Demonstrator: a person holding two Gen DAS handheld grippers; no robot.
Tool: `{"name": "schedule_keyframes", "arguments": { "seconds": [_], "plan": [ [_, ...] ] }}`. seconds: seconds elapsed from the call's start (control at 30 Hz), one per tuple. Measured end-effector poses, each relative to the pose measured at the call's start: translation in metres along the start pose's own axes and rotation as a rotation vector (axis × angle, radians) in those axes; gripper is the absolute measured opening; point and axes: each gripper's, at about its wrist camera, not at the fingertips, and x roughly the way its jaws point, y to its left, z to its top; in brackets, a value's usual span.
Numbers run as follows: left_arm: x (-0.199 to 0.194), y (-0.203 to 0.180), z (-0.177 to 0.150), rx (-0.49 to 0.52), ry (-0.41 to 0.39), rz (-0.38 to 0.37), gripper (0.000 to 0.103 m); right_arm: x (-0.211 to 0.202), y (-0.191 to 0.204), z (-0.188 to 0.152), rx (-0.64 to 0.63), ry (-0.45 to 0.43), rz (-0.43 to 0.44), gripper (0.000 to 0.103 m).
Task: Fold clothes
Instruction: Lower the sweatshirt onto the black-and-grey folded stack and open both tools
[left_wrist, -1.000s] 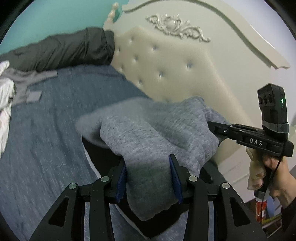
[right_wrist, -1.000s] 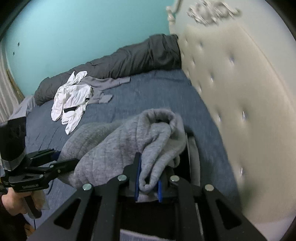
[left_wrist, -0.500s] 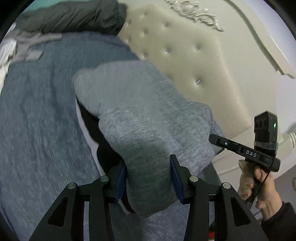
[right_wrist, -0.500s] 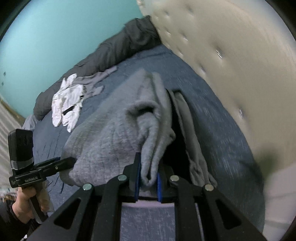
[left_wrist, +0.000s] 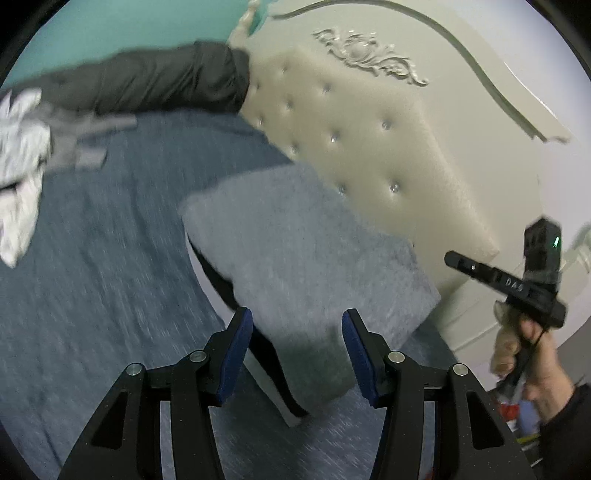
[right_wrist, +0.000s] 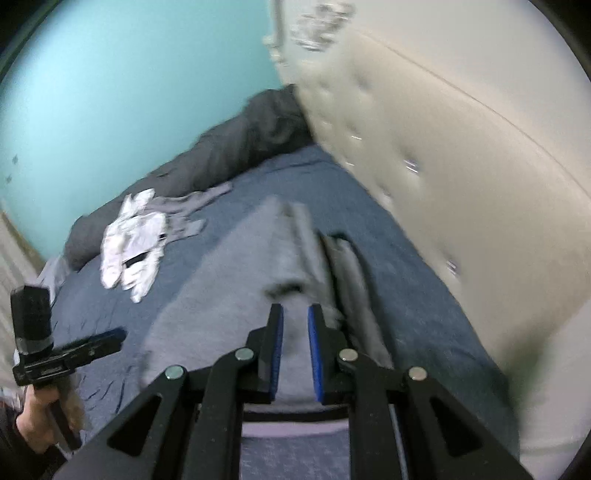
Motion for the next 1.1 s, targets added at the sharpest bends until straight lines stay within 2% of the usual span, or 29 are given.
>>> {"name": "schedule_keyframes", "arguments": {
  "seconds": [0.17, 0.3, 0.37, 0.47, 0.73, 0.93, 1.1],
  "plan": [
    [0.022, -0.013, 0.002, 0.075, 0.033, 0.026, 0.055, 0.027, 0.033, 0.011, -0.092, 0.034, -0.034, 0.013],
    [0.042, -0.013, -0.010, 0.103, 0.074, 0.054, 0.055, 0.051, 0.028, 0.003, -0.109, 0.085, -0.096, 0.013],
    [0.048, -0.011, -0.017, 0.103, 0.075, 0.054, 0.055, 0.065, 0.017, -0.007, -0.105, 0.123, -0.140, 0.003],
    [0.053, -0.009, -0.022, 0.083, 0.079, 0.030, 0.055, 0.078, -0.003, -0.018, -0.069, 0.153, -0.160, 0.001],
    [0.057, -0.014, -0.027, 0.101, 0.091, 0.021, 0.055, 0.095, -0.031, -0.036, 0.031, 0.141, -0.139, 0.000],
    [0.056, -0.012, -0.026, 0.100, 0.096, 0.032, 0.055, 0.083, -0.027, -0.031, 0.041, 0.117, -0.136, 0.000],
    [0.056, -0.011, -0.028, 0.093, 0.097, 0.033, 0.055, 0.074, -0.023, -0.035, 0.005, 0.101, -0.214, 0.000]
  ]
}}
